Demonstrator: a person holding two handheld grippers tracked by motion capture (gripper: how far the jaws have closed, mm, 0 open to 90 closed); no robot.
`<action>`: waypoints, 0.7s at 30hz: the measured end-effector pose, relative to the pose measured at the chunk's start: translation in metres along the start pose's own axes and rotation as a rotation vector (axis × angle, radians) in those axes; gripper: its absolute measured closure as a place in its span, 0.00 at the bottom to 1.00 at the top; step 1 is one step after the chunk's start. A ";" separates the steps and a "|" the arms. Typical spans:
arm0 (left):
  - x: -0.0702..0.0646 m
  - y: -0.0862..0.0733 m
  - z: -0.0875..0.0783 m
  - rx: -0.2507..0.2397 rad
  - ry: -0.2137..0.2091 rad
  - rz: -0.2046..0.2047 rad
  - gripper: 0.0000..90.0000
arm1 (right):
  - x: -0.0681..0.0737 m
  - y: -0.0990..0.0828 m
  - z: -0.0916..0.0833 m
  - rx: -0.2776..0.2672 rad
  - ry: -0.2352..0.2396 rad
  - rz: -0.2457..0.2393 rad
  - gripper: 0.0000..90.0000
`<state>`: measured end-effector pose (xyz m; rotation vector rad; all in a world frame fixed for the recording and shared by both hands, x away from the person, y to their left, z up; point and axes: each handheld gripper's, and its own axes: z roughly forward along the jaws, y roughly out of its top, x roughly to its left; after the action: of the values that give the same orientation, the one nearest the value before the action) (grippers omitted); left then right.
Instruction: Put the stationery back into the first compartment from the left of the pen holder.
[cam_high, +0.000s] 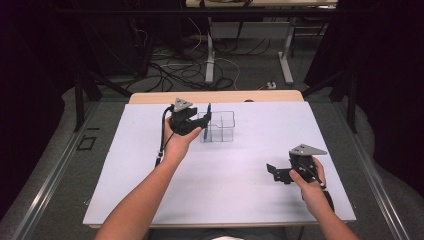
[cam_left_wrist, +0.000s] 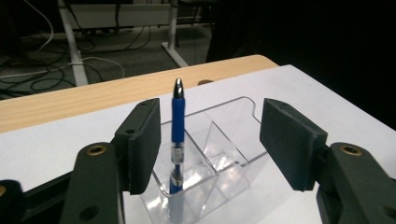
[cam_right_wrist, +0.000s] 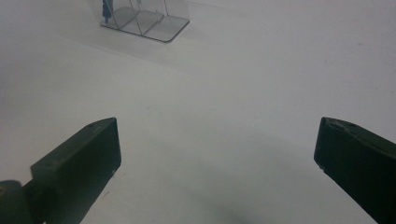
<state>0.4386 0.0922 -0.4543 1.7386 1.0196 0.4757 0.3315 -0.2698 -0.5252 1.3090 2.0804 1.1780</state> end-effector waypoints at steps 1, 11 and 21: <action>0.000 0.000 -0.002 0.000 -0.006 0.004 0.40 | 0.000 0.000 0.000 0.001 0.000 0.000 0.00; 0.005 -0.005 -0.026 0.021 0.002 -0.001 0.38 | 0.002 0.000 0.000 0.003 -0.006 0.003 0.00; 0.020 -0.018 -0.053 0.030 0.010 -0.059 0.24 | 0.001 0.000 0.000 0.002 -0.007 0.002 0.00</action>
<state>0.4049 0.1410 -0.4520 1.7286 1.0873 0.4341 0.3310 -0.2690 -0.5252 1.3144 2.0765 1.1702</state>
